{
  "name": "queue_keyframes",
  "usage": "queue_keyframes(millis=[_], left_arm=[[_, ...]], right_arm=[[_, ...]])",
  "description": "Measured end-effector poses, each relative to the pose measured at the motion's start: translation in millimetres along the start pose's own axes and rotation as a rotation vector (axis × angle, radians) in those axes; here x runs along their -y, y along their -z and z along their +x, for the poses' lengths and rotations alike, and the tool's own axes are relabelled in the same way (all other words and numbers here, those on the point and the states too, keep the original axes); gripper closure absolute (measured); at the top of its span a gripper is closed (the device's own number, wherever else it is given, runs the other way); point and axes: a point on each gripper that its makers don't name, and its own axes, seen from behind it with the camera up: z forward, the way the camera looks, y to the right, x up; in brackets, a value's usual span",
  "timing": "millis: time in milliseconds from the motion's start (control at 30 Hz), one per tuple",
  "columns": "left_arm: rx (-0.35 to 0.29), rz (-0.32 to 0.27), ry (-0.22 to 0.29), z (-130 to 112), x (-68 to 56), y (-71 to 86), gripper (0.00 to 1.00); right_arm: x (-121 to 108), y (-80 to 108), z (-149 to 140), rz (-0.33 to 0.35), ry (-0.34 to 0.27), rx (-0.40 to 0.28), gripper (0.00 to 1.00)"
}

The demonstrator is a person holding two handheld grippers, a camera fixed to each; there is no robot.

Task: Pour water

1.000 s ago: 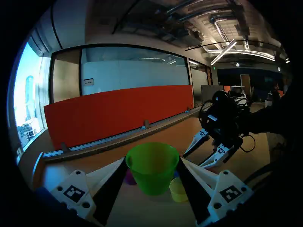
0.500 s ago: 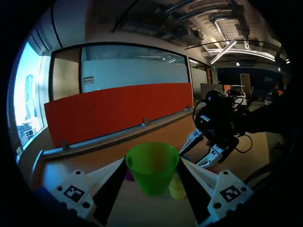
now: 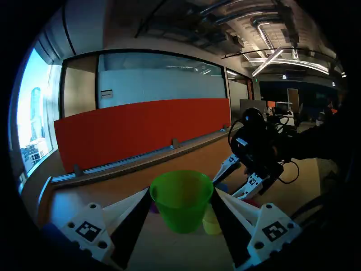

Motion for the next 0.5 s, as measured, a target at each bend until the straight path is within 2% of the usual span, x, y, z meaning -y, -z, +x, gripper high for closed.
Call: queue_keyframes(millis=[233, 500], left_arm=[[0.0, 0.004, 0.002, -1.3, 2.7, 1.3, 0.12], [-0.001, 0.007, 0.008, -2.7, 4.8, 2.1, 0.12]], right_arm=[[-1.6, -0.3, 0.1, -0.011, -0.013, -0.002, 0.08], [1.2, 3.5, -0.1, -0.013, -0.038, -0.017, 0.09]])
